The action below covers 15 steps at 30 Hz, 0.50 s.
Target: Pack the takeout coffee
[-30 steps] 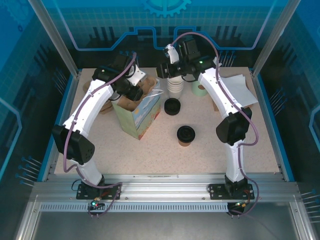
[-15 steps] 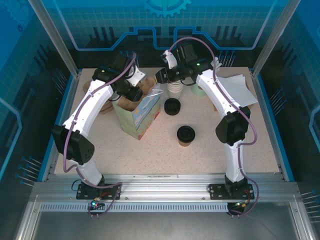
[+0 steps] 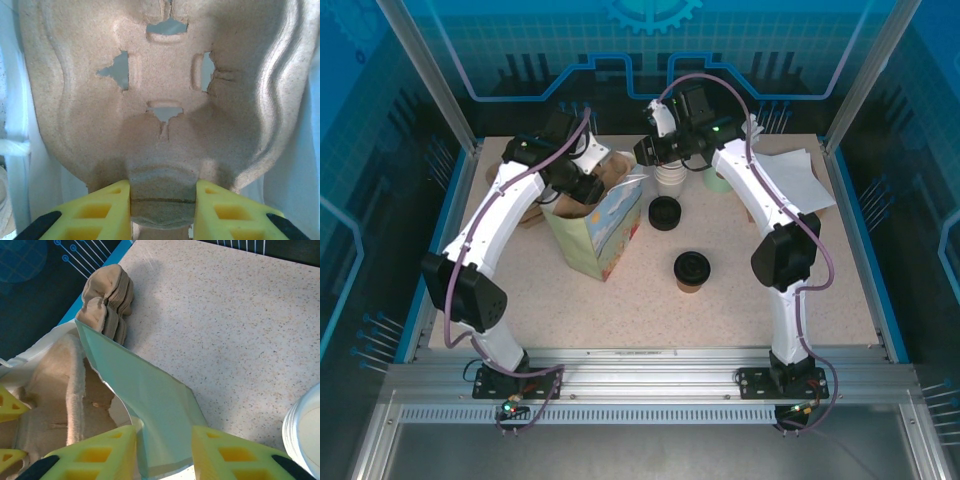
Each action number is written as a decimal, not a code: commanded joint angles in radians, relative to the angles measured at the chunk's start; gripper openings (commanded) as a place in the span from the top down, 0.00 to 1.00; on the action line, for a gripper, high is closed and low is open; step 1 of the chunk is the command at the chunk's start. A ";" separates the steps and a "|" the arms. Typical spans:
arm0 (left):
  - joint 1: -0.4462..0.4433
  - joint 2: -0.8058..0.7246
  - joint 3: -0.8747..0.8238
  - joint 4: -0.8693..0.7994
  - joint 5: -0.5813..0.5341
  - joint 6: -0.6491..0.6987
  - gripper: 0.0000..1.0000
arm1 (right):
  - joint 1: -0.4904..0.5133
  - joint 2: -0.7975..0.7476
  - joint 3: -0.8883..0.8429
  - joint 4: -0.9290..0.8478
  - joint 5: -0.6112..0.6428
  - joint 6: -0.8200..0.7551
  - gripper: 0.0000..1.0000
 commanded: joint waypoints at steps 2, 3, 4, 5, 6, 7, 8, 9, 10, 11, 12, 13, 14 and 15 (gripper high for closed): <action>0.012 -0.045 -0.022 -0.022 0.001 -0.013 0.69 | 0.009 0.011 0.015 -0.033 0.043 0.012 0.65; 0.012 -0.044 -0.025 -0.023 0.001 -0.012 0.69 | 0.009 0.009 0.015 -0.032 0.041 0.013 0.65; 0.012 -0.042 -0.027 -0.022 0.002 -0.013 0.69 | 0.011 0.008 0.015 -0.030 0.041 0.012 0.65; 0.012 -0.039 -0.027 -0.024 0.001 -0.013 0.69 | 0.012 0.006 0.015 -0.027 0.041 0.012 0.65; 0.012 -0.035 -0.028 -0.026 0.002 -0.014 0.69 | 0.013 0.005 0.015 -0.024 0.039 0.012 0.65; 0.012 -0.029 -0.028 -0.027 0.002 -0.015 0.69 | 0.014 0.002 0.012 -0.018 0.034 0.014 0.65; 0.013 -0.026 -0.027 -0.027 0.002 -0.016 0.69 | 0.014 -0.002 0.009 -0.013 0.033 0.015 0.65; 0.014 -0.020 -0.026 -0.027 0.001 -0.017 0.69 | 0.014 -0.006 0.006 -0.007 0.029 0.017 0.65; 0.013 -0.014 -0.025 -0.028 0.001 -0.019 0.69 | 0.016 -0.009 0.006 -0.003 0.026 0.018 0.65; 0.013 -0.008 -0.024 -0.030 -0.001 -0.018 0.69 | 0.015 -0.012 0.006 0.000 0.022 0.018 0.65; 0.013 -0.002 -0.020 -0.031 -0.002 -0.020 0.69 | 0.017 -0.015 0.003 0.005 0.019 0.020 0.65; 0.013 0.004 -0.017 -0.033 -0.004 -0.021 0.69 | 0.017 -0.018 0.000 0.010 0.017 0.022 0.65; 0.013 0.010 -0.012 -0.036 -0.004 -0.022 0.69 | 0.017 -0.021 -0.003 0.015 0.011 0.023 0.65; 0.013 0.015 -0.009 -0.037 -0.005 -0.025 0.69 | 0.018 -0.024 -0.006 0.018 0.008 0.023 0.65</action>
